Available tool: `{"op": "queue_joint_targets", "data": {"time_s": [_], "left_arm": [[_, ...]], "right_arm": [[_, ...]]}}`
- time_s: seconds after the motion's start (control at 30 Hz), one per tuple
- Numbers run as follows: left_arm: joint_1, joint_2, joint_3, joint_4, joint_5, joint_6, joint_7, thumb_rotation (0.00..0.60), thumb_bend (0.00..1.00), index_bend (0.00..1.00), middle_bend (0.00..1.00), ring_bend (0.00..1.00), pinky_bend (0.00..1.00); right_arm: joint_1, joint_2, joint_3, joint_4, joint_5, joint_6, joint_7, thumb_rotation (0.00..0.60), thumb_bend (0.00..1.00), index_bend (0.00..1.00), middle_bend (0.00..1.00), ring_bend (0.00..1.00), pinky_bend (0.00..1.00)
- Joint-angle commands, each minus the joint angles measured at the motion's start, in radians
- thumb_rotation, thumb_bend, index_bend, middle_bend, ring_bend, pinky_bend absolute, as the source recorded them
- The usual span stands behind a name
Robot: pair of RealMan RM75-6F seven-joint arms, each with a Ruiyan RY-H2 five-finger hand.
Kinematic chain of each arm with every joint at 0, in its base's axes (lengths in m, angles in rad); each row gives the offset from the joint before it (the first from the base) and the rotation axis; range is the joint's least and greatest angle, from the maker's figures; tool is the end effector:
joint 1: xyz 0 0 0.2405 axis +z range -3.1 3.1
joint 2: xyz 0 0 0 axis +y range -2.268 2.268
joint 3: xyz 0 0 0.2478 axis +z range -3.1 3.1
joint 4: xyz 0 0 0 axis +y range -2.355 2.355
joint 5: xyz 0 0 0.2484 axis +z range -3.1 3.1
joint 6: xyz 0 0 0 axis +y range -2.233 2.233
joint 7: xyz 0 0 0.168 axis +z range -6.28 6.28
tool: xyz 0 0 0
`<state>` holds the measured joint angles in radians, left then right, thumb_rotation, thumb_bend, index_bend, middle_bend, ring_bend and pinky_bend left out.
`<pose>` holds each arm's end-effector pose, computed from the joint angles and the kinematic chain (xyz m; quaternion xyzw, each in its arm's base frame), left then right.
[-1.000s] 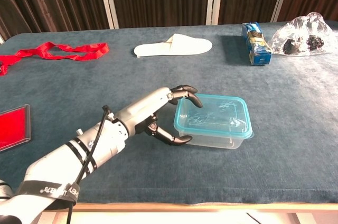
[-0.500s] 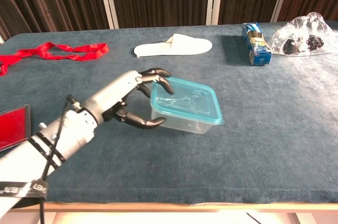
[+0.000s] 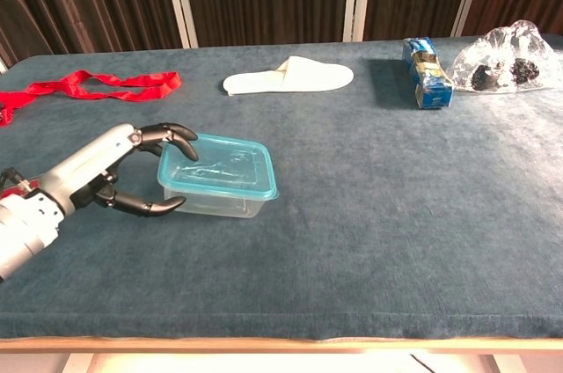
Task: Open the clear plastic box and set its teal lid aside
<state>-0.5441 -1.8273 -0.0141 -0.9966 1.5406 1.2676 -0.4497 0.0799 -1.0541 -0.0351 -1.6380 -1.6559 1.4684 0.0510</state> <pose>-0.2045 0.3151 -0.1023 -0.6379 -0.4732 -0.5281 0.3005 -0.3073 -0.1823 0.1126 0.6537 -0.3901 0.3835 0.5229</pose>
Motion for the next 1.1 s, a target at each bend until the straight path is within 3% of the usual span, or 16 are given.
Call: {"op": "queue_joint_targets", "data": {"time_s": [0.03, 0.13, 0.23, 0.43, 0.77, 1.1], "left_arm": [[0.007, 0.019, 0.017, 0.003, 0.004, -0.021, -0.005, 0.600, 0.37, 0.27, 0.34, 0.13, 0.15], [0.010, 0.037, 0.023, -0.003, 0.002, -0.039, 0.016, 0.600, 0.36, 0.11, 0.12, 0.00, 0.12], [0.011, 0.047, 0.020, -0.008, -0.006, -0.055, 0.038, 0.600, 0.35, 0.02, 0.01, 0.00, 0.09], [0.006, 0.063, 0.019, -0.030, -0.014, -0.094, 0.061, 0.600, 0.34, 0.00, 0.00, 0.00, 0.07], [0.004, 0.064, 0.015, -0.036, 0.008, -0.073, 0.038, 0.600, 0.33, 0.00, 0.00, 0.00, 0.06], [-0.015, 0.133, 0.017, -0.134, 0.009, -0.124, 0.023, 0.600, 0.31, 0.00, 0.00, 0.00, 0.05]], "right_arm": [[0.001, 0.000, 0.001, 0.001, 0.002, -0.003, 0.000, 0.600, 0.19, 0.00, 0.00, 0.00, 0.00], [0.003, 0.000, 0.000, 0.000, 0.002, -0.007, -0.002, 0.600, 0.19, 0.00, 0.00, 0.00, 0.00], [0.003, 0.000, -0.001, -0.001, 0.001, -0.006, -0.003, 0.600, 0.19, 0.00, 0.00, 0.00, 0.00], [0.001, 0.001, 0.001, -0.002, 0.004, -0.004, -0.003, 0.600, 0.19, 0.00, 0.00, 0.00, 0.00], [0.000, 0.003, 0.000, -0.001, 0.003, 0.000, 0.003, 0.600, 0.19, 0.00, 0.00, 0.00, 0.00], [0.002, 0.002, -0.001, -0.002, 0.004, -0.006, -0.004, 0.600, 0.19, 0.00, 0.00, 0.00, 0.00]]}}
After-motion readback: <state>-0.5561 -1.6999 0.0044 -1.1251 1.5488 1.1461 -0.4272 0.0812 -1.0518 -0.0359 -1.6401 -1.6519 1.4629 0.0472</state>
